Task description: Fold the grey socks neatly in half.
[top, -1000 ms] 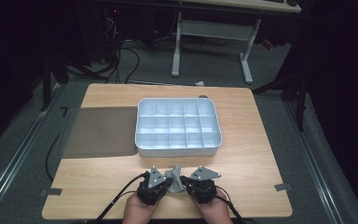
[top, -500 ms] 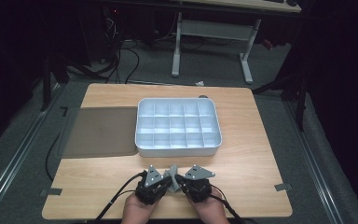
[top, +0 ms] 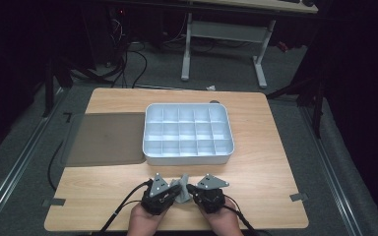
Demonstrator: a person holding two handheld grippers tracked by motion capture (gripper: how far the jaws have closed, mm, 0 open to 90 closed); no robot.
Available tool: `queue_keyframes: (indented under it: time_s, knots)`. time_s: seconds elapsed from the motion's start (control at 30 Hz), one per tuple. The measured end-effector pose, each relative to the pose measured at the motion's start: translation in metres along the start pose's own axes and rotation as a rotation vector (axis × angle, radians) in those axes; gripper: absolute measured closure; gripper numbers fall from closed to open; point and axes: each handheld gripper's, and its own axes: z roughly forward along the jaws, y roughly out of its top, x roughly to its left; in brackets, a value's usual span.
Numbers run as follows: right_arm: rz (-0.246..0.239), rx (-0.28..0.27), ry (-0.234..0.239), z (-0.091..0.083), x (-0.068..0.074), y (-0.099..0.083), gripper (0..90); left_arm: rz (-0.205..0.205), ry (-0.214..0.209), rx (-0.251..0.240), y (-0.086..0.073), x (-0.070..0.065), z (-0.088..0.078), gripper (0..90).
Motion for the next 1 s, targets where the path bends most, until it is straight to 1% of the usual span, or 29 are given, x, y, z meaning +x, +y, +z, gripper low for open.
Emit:
queue_keyframes:
  time_s: [0.07,0.13,0.17,0.2,0.23,0.27,0.3,0.33,0.37,0.43,0.5,0.53,0.7,0.83,1.0]
  knots:
    - [0.003,0.001,0.001,0.000,0.000,0.000,90.0,0.001,0.015,-0.028,0.002,0.004,-0.009,83.9]
    - [0.004,0.000,0.002,0.000,-0.001,0.000,90.0,-0.005,0.037,-0.048,0.002,0.013,-0.018,83.3]
    - [0.004,-0.001,0.003,0.000,-0.001,0.000,90.0,-0.012,0.059,-0.038,0.000,0.019,-0.022,83.3]
    - [0.004,-0.001,0.004,-0.001,-0.001,-0.001,90.0,-0.024,0.073,-0.026,-0.001,0.023,-0.024,83.5]
    - [0.004,0.000,0.006,-0.001,0.000,-0.001,90.0,-0.037,0.087,0.000,-0.003,0.028,-0.024,84.1]
    - [0.001,0.001,0.005,-0.001,0.000,-0.001,90.0,-0.049,0.092,0.035,-0.006,0.031,-0.023,85.2]
    - [-0.001,0.002,0.004,-0.001,0.000,-0.001,90.0,-0.051,0.088,0.078,-0.009,0.032,-0.020,85.7]
    - [-0.001,0.004,0.006,-0.001,0.000,-0.001,90.0,-0.052,0.083,0.095,-0.010,0.031,-0.018,85.9]
    - [0.000,0.005,0.007,-0.001,0.000,-0.001,90.0,-0.043,0.073,0.114,-0.011,0.028,-0.015,86.0]
    - [0.002,0.007,0.010,-0.002,0.000,-0.001,90.0,-0.020,0.056,0.127,-0.011,0.020,-0.011,86.0]
    - [0.001,0.006,0.012,-0.002,0.001,0.000,90.0,-0.004,0.048,0.131,-0.011,0.014,-0.008,86.0]
    - [0.000,0.004,0.013,-0.003,0.002,0.001,90.0,-0.003,0.044,0.131,-0.010,0.013,-0.007,86.0]
    - [-0.006,-0.001,0.014,-0.005,0.003,0.004,89.6,-0.003,0.025,0.127,-0.008,0.006,0.001,85.9]
    - [-0.005,-0.001,0.006,-0.003,0.001,0.006,89.6,-0.003,0.015,0.120,-0.003,0.002,0.008,86.1]
    - [0.003,-0.003,-0.008,-0.002,-0.002,0.008,89.6,0.022,-0.009,0.130,-0.001,-0.007,0.018,86.5]
